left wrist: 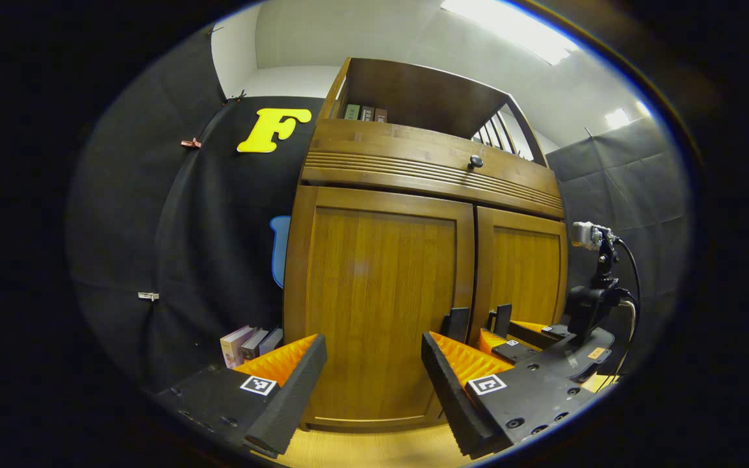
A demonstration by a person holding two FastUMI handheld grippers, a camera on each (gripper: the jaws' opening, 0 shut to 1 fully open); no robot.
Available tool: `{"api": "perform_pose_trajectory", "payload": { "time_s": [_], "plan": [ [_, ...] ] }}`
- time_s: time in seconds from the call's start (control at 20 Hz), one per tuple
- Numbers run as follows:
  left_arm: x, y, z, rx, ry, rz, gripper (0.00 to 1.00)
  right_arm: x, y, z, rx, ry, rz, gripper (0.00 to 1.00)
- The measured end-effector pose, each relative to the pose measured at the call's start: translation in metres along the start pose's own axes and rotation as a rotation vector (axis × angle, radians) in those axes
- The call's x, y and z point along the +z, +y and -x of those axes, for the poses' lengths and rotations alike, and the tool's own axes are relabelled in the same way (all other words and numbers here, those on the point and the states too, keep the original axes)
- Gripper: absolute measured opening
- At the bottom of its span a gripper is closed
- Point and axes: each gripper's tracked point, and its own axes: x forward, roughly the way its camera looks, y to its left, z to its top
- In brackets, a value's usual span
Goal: Open the right door of the double-door shoe cabinet with the right hand, and open the left door with the left hand.
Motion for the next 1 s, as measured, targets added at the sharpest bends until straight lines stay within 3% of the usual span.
{"api": "perform_pose_trajectory", "payload": {
  "time_s": [0.1, 0.25, 0.3, 0.5, 0.55, 0.75, 0.8, 0.85, 1.0],
  "plan": [
    [-0.003, 0.003, -0.002, 0.005, 0.01, 0.002, 0.91, -0.006, 0.0, -0.014, -0.028, -0.002, -0.004, 0.31],
    [-0.006, 0.006, -0.001, 0.013, 0.019, 0.007, 0.91, -0.006, -0.002, -0.006, -0.042, 0.003, 0.012, 0.35],
    [-0.006, 0.006, 0.0, 0.016, 0.02, 0.009, 0.91, -0.006, -0.002, -0.006, -0.037, 0.007, 0.01, 0.26],
    [-0.002, 0.005, 0.005, 0.022, 0.015, 0.003, 0.91, -0.005, -0.001, 0.001, 0.002, 0.02, 0.021, 0.26],
    [0.0, 0.003, 0.006, 0.021, 0.012, 0.004, 0.91, -0.004, 0.0, 0.004, 0.017, 0.02, 0.014, 0.22],
    [-0.001, -0.008, 0.014, 0.03, 0.017, 0.005, 0.91, 0.0, -0.004, 0.037, 0.104, 0.018, 0.001, 0.21],
    [0.0, -0.012, 0.014, 0.033, 0.019, 0.002, 0.91, 0.002, -0.005, 0.045, 0.132, 0.013, 0.005, 0.26],
    [-0.002, -0.017, 0.014, 0.033, 0.022, 0.001, 0.91, 0.003, -0.006, 0.051, 0.155, 0.015, -0.001, 0.22],
    [-0.006, -0.035, 0.018, 0.03, 0.04, 0.0, 0.9, 0.007, -0.015, 0.076, 0.219, 0.024, -0.019, 0.26]
  ]
}}
